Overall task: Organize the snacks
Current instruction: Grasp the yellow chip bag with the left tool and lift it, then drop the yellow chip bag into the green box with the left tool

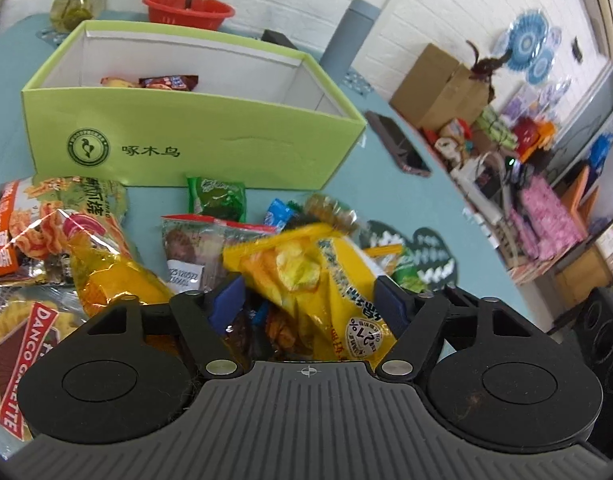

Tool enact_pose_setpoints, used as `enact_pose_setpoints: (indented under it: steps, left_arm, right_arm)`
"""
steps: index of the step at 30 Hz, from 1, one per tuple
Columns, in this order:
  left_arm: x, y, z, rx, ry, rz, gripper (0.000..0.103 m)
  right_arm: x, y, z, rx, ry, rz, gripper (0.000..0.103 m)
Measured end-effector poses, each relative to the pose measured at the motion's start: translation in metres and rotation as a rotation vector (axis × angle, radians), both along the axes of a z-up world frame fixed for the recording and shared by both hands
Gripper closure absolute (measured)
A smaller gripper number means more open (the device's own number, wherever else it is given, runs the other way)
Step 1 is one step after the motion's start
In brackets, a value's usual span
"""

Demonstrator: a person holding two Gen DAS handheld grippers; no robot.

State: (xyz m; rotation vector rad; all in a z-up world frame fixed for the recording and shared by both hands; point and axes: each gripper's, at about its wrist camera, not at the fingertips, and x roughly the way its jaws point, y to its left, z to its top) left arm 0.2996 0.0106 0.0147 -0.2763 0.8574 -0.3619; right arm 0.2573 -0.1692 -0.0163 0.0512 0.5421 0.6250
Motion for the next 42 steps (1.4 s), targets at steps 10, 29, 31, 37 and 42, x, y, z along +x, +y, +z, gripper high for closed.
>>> enact_pose_setpoints:
  steps: [10, 29, 31, 37, 42]
  left_arm:
    - [-0.014, 0.016, 0.035, -0.113, -0.076, -0.043, 0.086]
    - [0.202, 0.038, 0.045, 0.032, -0.091, 0.015, 0.084]
    - [0.216, 0.039, 0.033, 0.035, -0.069, 0.006, 0.081]
    - [0.201, 0.045, 0.049, 0.095, -0.143, 0.022, 0.061]
    - [0.130, 0.054, 0.096, 0.063, -0.302, 0.030, 0.040]
  right_arm:
    - [-0.021, 0.013, 0.026, -0.029, -0.081, -0.037, 0.029]
    - [0.196, 0.067, 0.060, -0.160, -0.085, 0.036, 0.030]
    - [0.209, 0.071, 0.047, -0.179, -0.057, 0.037, 0.029]
    - [0.207, 0.061, 0.046, -0.157, -0.072, 0.011, 0.019]
    - [0.144, 0.034, 0.088, -0.121, -0.248, -0.024, 0.009]
